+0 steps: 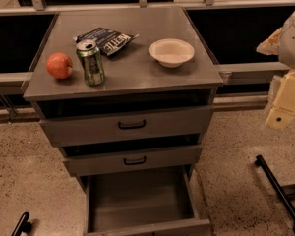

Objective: Place green can into bottom drawer

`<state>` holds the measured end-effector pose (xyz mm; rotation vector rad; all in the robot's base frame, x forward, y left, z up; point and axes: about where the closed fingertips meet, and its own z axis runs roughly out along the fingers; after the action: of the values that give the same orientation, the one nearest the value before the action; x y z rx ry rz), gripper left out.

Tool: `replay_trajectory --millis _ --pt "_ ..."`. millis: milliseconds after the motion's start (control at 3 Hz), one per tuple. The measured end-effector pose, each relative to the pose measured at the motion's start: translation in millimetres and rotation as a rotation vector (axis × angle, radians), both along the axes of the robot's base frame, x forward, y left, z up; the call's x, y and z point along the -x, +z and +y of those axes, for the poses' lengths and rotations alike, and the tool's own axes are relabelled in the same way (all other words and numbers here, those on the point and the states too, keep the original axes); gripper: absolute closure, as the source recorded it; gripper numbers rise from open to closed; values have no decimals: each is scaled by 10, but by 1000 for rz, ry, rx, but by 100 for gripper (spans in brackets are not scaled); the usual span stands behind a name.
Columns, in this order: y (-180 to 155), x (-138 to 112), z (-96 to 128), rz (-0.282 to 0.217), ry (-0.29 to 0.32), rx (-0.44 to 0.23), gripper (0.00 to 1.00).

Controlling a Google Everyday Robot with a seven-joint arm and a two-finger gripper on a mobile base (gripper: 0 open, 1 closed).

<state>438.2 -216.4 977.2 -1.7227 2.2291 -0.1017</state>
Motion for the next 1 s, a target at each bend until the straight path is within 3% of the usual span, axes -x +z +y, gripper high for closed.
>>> replay_trajectory --millis 333,667,1000 --pt "0 0 0 0 0 0 0" --pt "31 -191 250 -31 55 -83 0" --pt "57 -701 1152 -117 236 -326 0"
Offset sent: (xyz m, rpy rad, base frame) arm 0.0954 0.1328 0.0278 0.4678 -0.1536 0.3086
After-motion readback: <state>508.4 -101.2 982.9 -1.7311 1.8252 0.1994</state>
